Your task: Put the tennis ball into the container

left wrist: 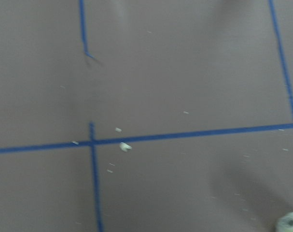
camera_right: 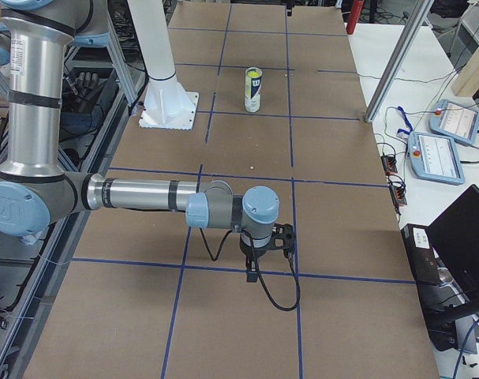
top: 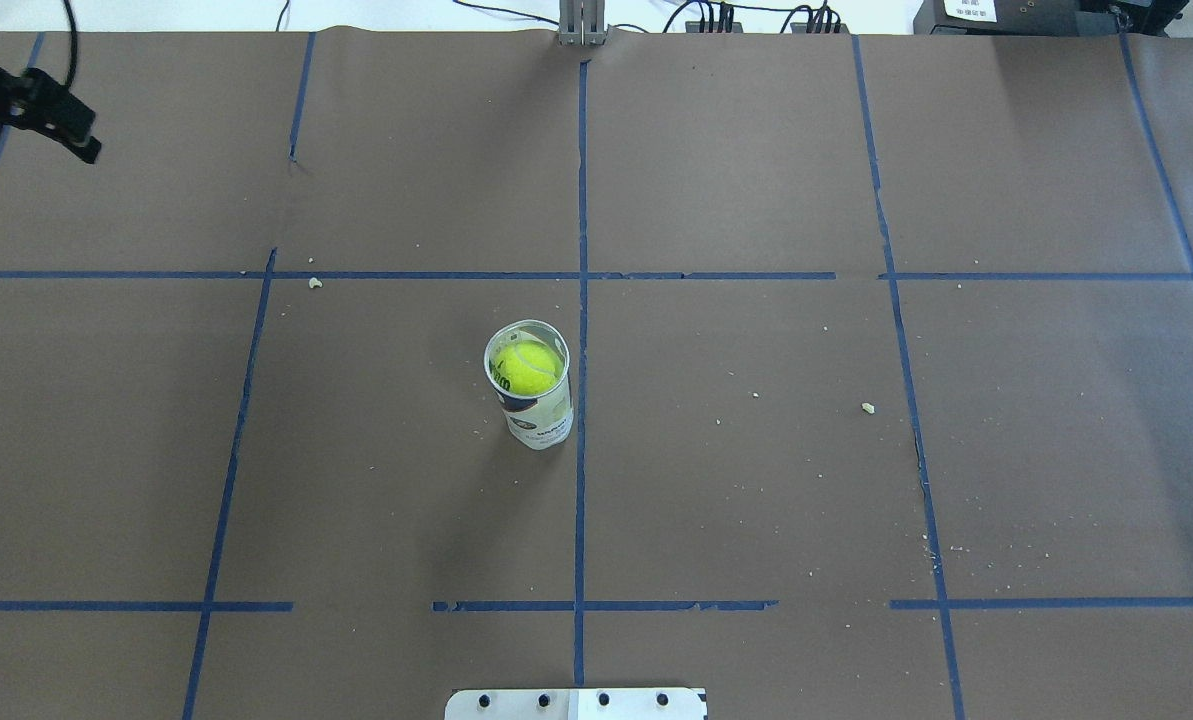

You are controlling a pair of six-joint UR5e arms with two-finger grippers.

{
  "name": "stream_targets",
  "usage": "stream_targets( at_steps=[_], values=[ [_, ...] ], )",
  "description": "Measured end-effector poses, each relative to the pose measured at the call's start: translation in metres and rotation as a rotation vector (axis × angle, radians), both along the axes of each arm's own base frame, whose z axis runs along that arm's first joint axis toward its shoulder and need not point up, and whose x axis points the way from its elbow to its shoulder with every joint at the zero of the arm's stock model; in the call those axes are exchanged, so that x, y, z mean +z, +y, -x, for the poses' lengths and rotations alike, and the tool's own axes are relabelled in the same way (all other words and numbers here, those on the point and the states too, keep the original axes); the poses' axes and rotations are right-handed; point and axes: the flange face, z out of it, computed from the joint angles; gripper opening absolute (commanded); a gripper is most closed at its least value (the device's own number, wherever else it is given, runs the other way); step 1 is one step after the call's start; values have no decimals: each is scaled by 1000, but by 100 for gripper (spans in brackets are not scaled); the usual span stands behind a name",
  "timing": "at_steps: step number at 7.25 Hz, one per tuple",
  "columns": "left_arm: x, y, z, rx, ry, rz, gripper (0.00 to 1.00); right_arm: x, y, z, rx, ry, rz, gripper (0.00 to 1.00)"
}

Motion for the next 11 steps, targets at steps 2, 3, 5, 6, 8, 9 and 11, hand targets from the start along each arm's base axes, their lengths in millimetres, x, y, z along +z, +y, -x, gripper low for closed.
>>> stream_targets(
  at_steps=[2, 3, 5, 6, 8, 9, 11],
  values=[
    [110, 14, 90, 29, -16, 8, 100, 0, 0, 0, 0, 0, 0, 100],
    [157, 38, 123, 20, -19, 25, 100, 0, 0, 0, 0, 0, 0, 100],
    [224, 91, 150, 13, 11, 80, 100, 0, 0, 0, 0, 0, 0, 100],
    [244, 115, 155, 10, 22, 106, 100, 0, 0, 0, 0, 0, 0, 100],
    [267, 146, 166, -12, 29, 149, 100, 0, 0, 0, 0, 0, 0, 100],
    [271, 150, 169, -21, 29, 153, 100, 0, 0, 0, 0, 0, 0, 100],
    [261, 144, 176, -40, 28, 127, 100, 0, 0, 0, 0, 0, 0, 100]
  ],
)
